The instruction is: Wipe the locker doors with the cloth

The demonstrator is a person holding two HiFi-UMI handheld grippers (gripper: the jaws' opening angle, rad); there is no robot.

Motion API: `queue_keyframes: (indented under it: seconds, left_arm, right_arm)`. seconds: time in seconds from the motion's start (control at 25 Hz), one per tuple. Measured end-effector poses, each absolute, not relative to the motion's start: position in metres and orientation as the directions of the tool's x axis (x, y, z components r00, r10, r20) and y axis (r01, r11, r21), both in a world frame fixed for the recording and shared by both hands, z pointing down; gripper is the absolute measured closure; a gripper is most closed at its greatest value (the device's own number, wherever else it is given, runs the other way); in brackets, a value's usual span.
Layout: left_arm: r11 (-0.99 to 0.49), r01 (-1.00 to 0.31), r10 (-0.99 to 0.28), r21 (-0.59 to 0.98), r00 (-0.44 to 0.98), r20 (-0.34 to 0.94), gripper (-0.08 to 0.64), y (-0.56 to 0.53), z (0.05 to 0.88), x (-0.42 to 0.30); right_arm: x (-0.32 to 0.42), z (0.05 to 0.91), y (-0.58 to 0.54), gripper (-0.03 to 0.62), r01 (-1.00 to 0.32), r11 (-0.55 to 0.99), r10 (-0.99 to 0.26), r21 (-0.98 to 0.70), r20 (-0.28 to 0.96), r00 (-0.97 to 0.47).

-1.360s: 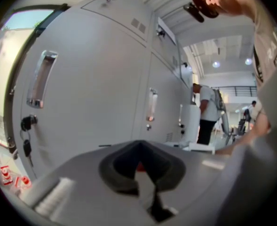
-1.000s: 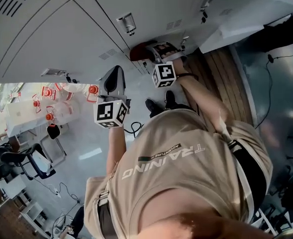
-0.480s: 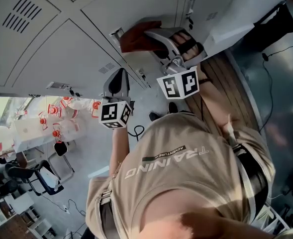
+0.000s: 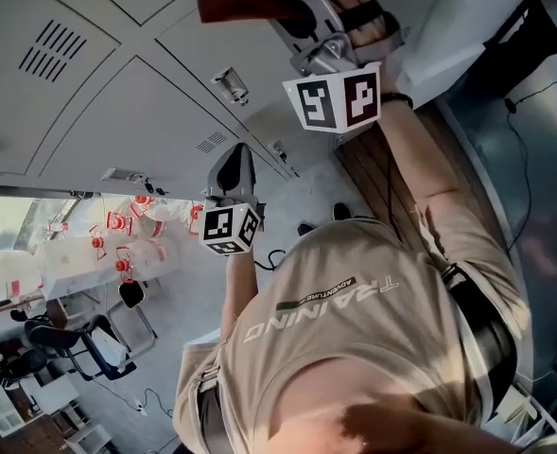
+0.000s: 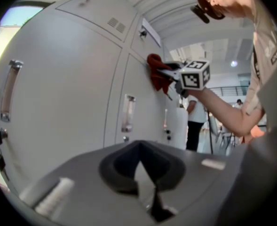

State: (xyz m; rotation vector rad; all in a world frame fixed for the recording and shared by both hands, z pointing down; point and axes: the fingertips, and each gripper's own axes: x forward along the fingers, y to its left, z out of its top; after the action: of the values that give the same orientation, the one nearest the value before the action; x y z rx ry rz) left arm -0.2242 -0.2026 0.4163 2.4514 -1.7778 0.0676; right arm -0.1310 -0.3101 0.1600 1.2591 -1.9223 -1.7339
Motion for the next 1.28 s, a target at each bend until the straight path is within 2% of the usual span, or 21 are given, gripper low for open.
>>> queue_keyframes:
  seconds: [0.24,0.36,0.84,1.28]
  left_arm:
    - [-0.275,-0.957,-0.953,0.089,0.284,0.106,0.554,-0.198,0.418,-0.234]
    - [-0.26,-0.962,-0.957,0.082,0.268,0.113,0.554,-0.196,0.418,-0.239]
    - [-0.292,-0.952,-0.941,0.095,0.304,0.15,0.554,-0.202,0.428,-0.224]
    - [-0.291,-0.949,-0.932,0.12,0.31,0.188,0.554,-0.203,0.445,-0.219]
  right_arm:
    - [-0.14,0.18,-0.321,0.527,-0.42,-0.065,-0.715,0.905,-0.336,-0.613]
    - [-0.144,0.211,-0.32,0.527,-0.407,-0.012,-0.72,0.914,-0.29,-0.631]
    - [-0.149,0.379,-0.322,0.526,-0.272,0.274,-0.743,0.922,0.023,-0.669]
    - [-0.146,0.531,-0.327,0.526,-0.086,0.504,-0.688,0.86,0.339,-0.642]
